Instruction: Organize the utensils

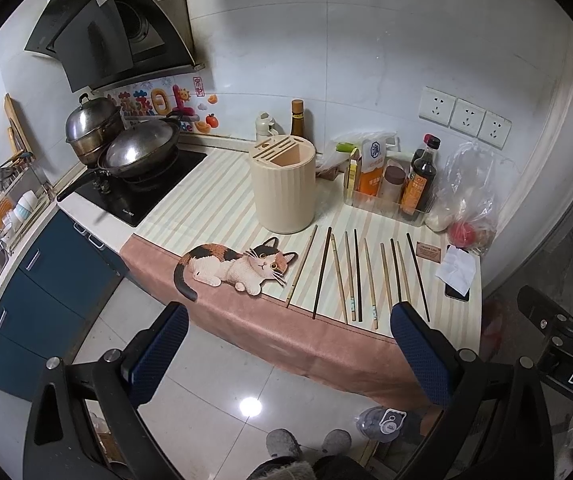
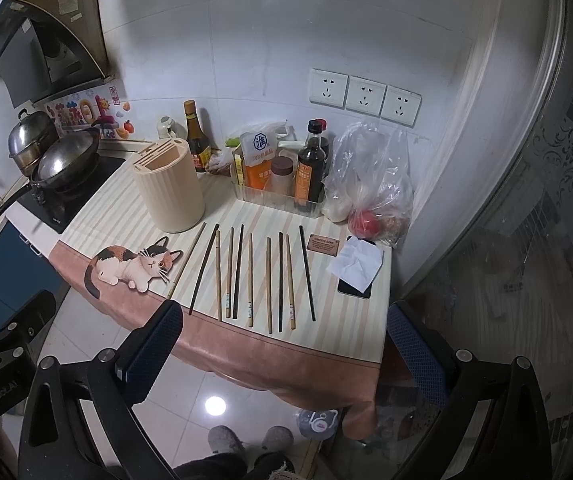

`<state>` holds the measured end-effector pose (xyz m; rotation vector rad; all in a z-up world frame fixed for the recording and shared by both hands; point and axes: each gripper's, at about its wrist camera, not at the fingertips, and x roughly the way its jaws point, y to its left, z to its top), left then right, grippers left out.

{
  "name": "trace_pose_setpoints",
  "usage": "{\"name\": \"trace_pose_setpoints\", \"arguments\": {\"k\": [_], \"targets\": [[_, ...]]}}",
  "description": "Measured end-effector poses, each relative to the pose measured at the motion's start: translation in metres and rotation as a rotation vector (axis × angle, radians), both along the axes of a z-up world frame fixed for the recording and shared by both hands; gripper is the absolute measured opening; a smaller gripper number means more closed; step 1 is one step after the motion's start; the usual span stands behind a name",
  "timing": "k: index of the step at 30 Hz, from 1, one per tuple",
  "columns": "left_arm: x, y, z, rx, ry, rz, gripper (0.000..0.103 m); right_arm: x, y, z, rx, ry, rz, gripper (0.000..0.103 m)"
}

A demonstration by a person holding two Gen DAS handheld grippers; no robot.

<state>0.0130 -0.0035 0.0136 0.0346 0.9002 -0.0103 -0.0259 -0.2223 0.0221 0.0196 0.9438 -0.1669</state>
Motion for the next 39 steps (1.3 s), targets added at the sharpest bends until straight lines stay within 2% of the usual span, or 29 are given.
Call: {"name": "trace_pose_setpoints", "arguments": {"k": [21, 29, 33, 38, 39], "targets": [[-0.008, -0.004, 0.012, -0.002, -0.021, -0.010, 0.103, -0.001, 0.000, 0.003, 0.002, -0.002, 0.000, 0.103], [-0.003, -0.001, 0.004, 0.004, -0.044, -0.017, 0.103, 0.001, 0.000, 0.010, 0.038, -0.029, -0.030, 0.103], [0.020, 0.008, -0.013, 0.061, -0.093, -0.010, 0.103, 0.012, 0.005, -0.006, 0.048, -0.063, -0.038, 0.103], [0.069, 0.024, -0.064, 0.073, -0.008, -0.021, 0.103, 0.041, 0.007, -0.049, 0.087, -0.004, -0.063, 0.101], [0.079, 0.027, -0.077, 0.075, 0.012, -0.022, 0.103, 0.050, 0.006, -0.060, 0.103, 0.020, -0.075, 0.093]]}}
